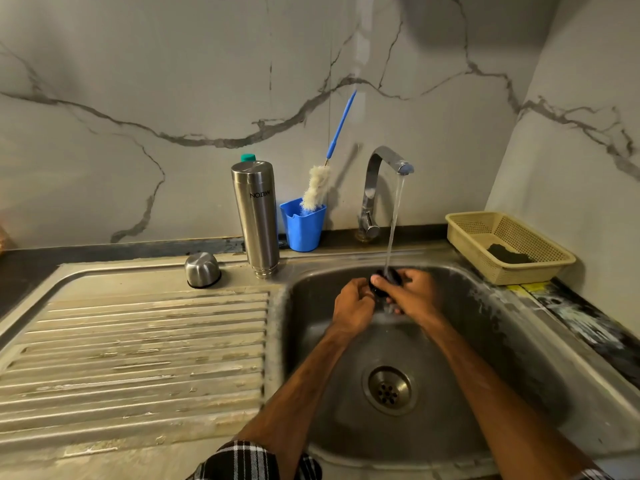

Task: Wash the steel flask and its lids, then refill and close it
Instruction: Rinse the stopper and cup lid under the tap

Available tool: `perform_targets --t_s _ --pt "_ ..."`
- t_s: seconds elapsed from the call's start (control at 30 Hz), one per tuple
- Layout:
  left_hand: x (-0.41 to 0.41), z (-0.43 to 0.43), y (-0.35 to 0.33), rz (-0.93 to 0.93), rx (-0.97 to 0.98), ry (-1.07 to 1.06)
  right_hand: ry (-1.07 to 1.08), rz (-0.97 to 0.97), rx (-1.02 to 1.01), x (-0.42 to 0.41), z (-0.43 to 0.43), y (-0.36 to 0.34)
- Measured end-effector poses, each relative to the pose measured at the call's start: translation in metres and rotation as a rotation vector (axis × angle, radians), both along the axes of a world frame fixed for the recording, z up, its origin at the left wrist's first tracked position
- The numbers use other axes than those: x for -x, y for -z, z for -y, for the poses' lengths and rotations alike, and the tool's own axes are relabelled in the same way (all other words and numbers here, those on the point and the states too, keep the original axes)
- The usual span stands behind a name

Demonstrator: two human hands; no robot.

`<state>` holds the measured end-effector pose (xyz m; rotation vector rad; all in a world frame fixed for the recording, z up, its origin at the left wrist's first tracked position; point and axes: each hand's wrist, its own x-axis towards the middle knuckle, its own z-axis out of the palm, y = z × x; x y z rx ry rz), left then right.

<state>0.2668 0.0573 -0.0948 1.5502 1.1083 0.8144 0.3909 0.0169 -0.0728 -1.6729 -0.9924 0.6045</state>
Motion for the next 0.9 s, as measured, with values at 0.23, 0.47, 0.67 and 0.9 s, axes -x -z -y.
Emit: perform_targets --t_s 0.23,0.47,0.67,0.9 --pt "0.0 0.002 0.0 -0.006 -0.027 0.005 0.025 -0.031 -0.015 0.001 -0.002 0.0" --pt "0.001 0.001 0.001 -0.022 -0.044 0.03 0.047 -0.048 -0.029 0.002 0.0 -0.004" --pt "0.002 0.005 -0.002 0.055 -0.125 0.036 0.052 -0.07 -0.005 0.006 0.001 -0.006" --pt "0.006 0.001 -0.004 0.115 -0.22 -0.015 -0.105 -0.134 0.033 0.007 0.007 -0.016"
